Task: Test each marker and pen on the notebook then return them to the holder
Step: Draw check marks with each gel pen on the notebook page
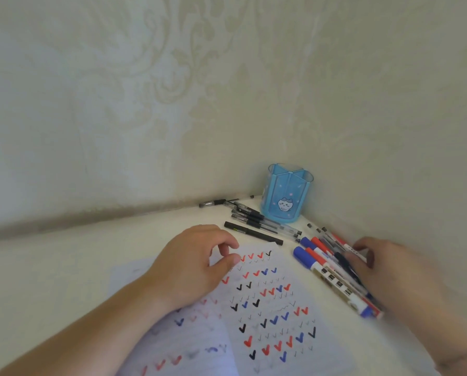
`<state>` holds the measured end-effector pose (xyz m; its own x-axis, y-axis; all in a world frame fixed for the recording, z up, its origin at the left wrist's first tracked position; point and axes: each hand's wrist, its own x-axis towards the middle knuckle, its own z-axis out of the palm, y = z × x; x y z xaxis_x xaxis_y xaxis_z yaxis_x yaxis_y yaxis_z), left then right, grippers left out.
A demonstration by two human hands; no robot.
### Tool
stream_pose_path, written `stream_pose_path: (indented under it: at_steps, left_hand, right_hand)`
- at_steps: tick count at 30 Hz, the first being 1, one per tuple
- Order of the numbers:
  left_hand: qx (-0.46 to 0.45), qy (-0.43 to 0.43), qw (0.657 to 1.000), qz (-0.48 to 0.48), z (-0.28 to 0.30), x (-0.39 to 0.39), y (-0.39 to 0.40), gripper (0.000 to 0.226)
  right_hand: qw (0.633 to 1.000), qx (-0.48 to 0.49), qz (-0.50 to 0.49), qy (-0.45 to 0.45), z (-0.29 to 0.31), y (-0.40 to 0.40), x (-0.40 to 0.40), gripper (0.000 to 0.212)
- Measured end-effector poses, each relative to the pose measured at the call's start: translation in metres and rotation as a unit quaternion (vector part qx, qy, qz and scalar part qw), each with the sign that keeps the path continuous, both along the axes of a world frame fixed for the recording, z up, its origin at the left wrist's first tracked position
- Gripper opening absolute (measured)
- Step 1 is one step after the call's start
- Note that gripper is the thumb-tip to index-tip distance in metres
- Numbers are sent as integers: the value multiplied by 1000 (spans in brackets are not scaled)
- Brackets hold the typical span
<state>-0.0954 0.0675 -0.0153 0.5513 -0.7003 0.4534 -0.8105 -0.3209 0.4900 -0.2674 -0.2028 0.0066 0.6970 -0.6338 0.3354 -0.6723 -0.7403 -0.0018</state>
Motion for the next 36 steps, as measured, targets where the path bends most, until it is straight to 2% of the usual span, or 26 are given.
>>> stream_pose_path:
  at_steps: [4,7,10,14,18,21,23,25,28,30,32,34,36]
  left_hand:
    - [-2,-1,1000,4,0,1,0,17]
    - [-4,-3,1000,7,1,0,0,18]
    - [0,0,1000,7,2,-1,0,17]
    - [5,-2,1000,9,2,-1,1,18]
    - [6,-7,1000,14,4,-1,1,17]
    - [-7,-20,1000,14,2,1,-1,19]
    - [-27,-42,998,24,0,3,-1,28]
    - [-36,-82,995,34,0,3,-1,42]
    - [-16,-131,991,29,5,-2,-1,47]
    - [-7,-137,990,-22,7,-7,-1,40]
    - [-4,-96,990,-105,10,-16,-2,37]
    - [8,-46,983,-175,12,-26,-1,23]
    - [24,-39,978,-205,14,-31,-2,11]
  right_hand:
    - [998,-16,65,2,22,19,17,28]
    - [987,19,155,33,36,40,48,23]
    - [977,30,204,51,30,56,86,25]
    - [977,5,189,96,11,59,114,25]
    - [981,7,179,80,1,55,120,20]
    - [979,-36,184,78,1,55,119,20]
    - [976,-77,197,49,5,58,112,20]
    - [969,-97,226,-20,13,68,98,17]
    - [949,-37,294,-110,26,90,66,14]
    - [910,117,356,-177,26,104,47,15]
    - [815,354,383,-253,22,112,33,19]
    - [714,514,406,-248,14,111,26,28]
    - [667,582,420,-200,6,107,23,32]
